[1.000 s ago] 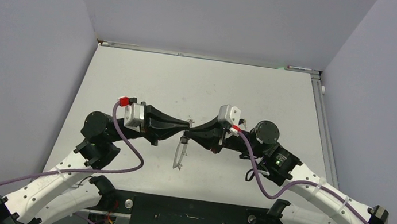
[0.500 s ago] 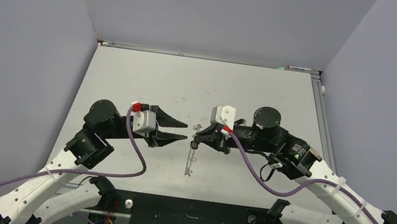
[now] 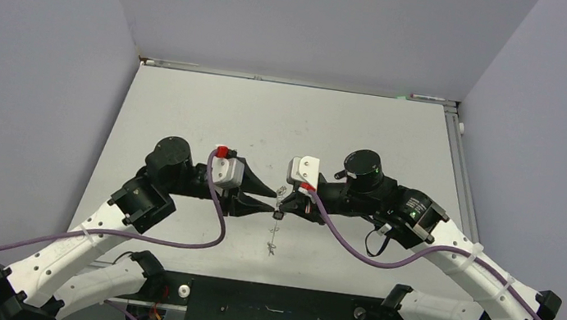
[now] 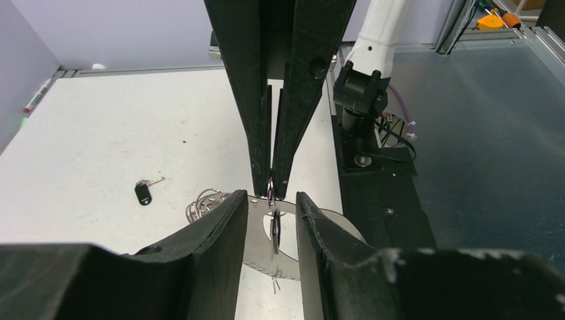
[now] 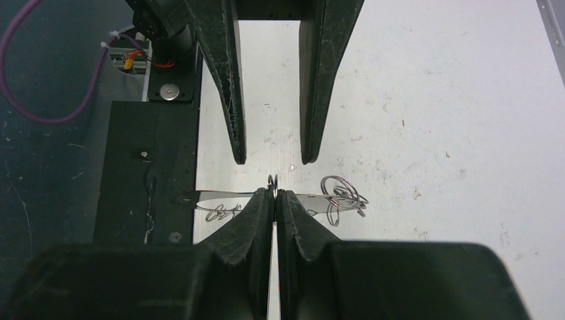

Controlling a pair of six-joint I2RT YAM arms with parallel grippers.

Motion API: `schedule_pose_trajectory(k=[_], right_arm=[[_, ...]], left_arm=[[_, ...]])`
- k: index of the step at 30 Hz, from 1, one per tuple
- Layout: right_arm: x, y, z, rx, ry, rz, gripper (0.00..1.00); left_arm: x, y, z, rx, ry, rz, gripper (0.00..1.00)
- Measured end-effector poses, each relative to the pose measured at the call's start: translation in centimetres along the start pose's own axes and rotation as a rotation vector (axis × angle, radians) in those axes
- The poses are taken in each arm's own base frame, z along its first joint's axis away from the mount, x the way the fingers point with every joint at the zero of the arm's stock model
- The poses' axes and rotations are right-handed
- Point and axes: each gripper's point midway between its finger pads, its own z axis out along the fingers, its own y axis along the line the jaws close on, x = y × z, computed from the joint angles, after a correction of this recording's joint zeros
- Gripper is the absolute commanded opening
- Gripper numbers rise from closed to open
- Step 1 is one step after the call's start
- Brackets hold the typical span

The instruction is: Put the keys on the keyring

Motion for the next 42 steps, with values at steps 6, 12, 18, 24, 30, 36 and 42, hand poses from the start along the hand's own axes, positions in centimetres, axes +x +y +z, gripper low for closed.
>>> schedule_pose_trajectory(k=[6, 12, 18, 24, 30, 36, 42], right_arm=[[-0.1, 0.0, 0.0, 0.000, -0.003, -0.005, 0.05], [-0.2, 0.1, 0.0, -0.005, -0.007, -0.006, 0.05], [-0.3, 0.2, 0.0, -0.016, -0.012, -0.010, 0.05], [-0.2, 0.4, -0.1, -0.032, -0.016, -0.006, 0.05], [0.0, 0.9, -0.1, -0.062, -0.012, 0.000, 0.07], [-0.6, 0.6, 0.0, -0.055, -0.037, -0.013, 0.39], [-2.1, 0.0, -0.2, -0.008, -0.121, -0.038, 0.46]], left_arm=[[0.8, -0.3, 0.8, 0.028, 0.033, -0.031, 0.23], [1.3, -0.3, 0.9, 0.023, 0.049, -0.043, 0.19], [1.3, -0.2, 0.9, 0.015, 0.056, -0.049, 0.13], [1.4, -0.5, 1.1, 0.024, 0.062, -0.056, 0.05], [1.6, -0.6, 1.2, 0.017, 0.069, -0.061, 0.00], [0.8, 0.6, 0.8, -0.078, 0.046, -0.030, 0.00], [-1.0, 2.0, 0.4, -0.166, -0.025, 0.007, 0.00]])
